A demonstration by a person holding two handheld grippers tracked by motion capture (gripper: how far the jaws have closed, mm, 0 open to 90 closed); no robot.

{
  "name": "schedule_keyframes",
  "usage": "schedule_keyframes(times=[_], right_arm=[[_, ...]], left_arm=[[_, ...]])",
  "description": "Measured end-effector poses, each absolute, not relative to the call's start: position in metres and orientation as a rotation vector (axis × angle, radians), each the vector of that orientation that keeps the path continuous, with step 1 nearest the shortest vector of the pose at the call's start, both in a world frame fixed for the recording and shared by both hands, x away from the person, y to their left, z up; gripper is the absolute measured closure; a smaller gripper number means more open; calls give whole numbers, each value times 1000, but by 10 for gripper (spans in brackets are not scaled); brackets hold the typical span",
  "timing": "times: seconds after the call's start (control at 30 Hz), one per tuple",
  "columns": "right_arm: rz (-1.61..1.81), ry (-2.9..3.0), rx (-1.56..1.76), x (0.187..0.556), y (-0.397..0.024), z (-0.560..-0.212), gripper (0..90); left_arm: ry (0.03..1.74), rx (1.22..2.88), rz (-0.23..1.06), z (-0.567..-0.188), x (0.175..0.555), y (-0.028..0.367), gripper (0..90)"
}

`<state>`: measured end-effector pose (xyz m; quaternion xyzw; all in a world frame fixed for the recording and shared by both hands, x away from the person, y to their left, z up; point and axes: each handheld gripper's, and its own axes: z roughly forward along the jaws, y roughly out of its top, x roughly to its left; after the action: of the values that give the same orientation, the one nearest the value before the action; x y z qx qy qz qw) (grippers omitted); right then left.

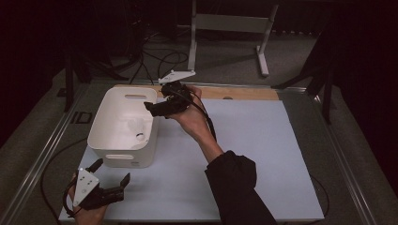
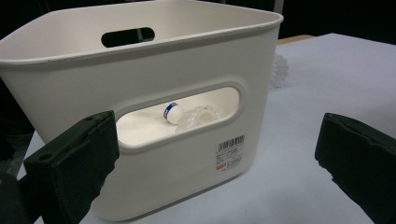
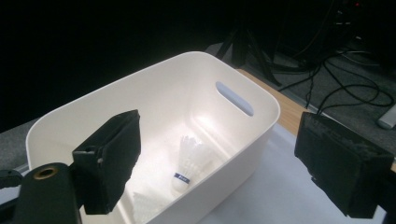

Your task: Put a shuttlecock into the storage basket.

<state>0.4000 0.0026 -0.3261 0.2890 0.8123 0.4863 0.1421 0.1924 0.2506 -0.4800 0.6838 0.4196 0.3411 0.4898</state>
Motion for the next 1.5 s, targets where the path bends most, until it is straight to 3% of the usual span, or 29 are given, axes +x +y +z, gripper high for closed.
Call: schedule_keyframes(times=[1.5], right_arm=[[1334, 2251, 880, 408, -38, -332, 120]], left_arm=[[1027, 1644, 837, -479, 192, 252, 2]])
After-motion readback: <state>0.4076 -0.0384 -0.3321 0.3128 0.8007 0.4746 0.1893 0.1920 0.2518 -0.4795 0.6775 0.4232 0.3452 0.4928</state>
